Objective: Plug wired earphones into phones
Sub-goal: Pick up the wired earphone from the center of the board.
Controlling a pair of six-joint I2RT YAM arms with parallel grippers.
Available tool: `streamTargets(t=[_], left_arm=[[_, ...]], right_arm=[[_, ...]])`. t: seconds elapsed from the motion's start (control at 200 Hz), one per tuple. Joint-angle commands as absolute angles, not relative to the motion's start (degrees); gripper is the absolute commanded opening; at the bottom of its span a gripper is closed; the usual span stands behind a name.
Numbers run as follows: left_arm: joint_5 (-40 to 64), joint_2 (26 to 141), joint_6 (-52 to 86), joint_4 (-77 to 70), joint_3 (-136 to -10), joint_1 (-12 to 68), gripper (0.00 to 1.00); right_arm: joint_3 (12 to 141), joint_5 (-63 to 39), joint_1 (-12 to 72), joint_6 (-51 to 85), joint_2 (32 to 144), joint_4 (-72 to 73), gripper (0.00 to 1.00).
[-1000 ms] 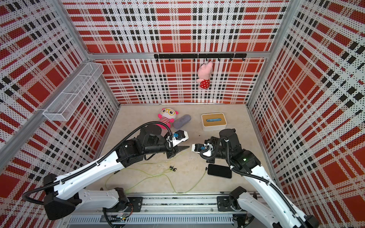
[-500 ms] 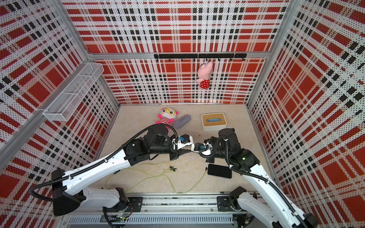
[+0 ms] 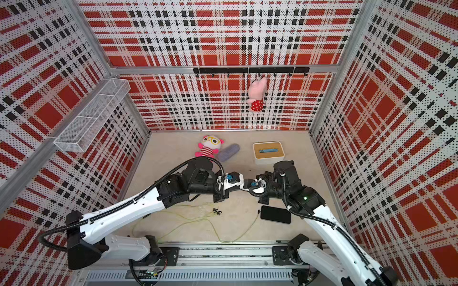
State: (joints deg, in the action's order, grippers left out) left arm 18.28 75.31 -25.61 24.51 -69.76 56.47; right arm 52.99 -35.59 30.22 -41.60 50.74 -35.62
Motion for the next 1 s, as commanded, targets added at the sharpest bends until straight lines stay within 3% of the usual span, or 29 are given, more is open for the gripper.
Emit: streamTargets(t=[0.0, 0.291, 0.351, 0.421, 0.516, 0.666, 0.997], left_arm=[[18.8, 76.5, -26.6, 24.5, -71.2, 57.2, 0.00], [18.2, 76.1, -26.3, 24.6, -70.3, 57.7, 0.00], [17.1, 75.9, -26.2, 24.6, -70.4, 57.8, 0.15], [16.1, 75.8, -26.1, 24.6, -70.3, 57.8, 0.21], [16.1, 75.9, -26.4, 24.6, -70.3, 57.9, 0.20], [16.7, 76.3, -26.5, 24.6, -70.7, 58.1, 0.09], [15.6, 76.2, -27.5, 25.4, -70.1, 58.4, 0.20]], right_arm=[[54.9, -37.4, 30.8, -42.1, 51.1, -36.2, 0.00], [54.9, -37.8, 30.8, -40.7, 50.4, -35.2, 0.00], [55.0, -37.6, 30.8, -41.0, 50.4, -35.5, 0.00], [55.0, -37.6, 30.8, -41.7, 50.4, -36.1, 0.00], [54.8, -37.9, 30.8, -41.8, 50.1, -36.2, 0.00], [54.5, -38.0, 30.8, -41.8, 49.8, -36.1, 0.00], [54.3, -38.6, 30.8, -41.5, 49.4, -34.7, 0.00]])
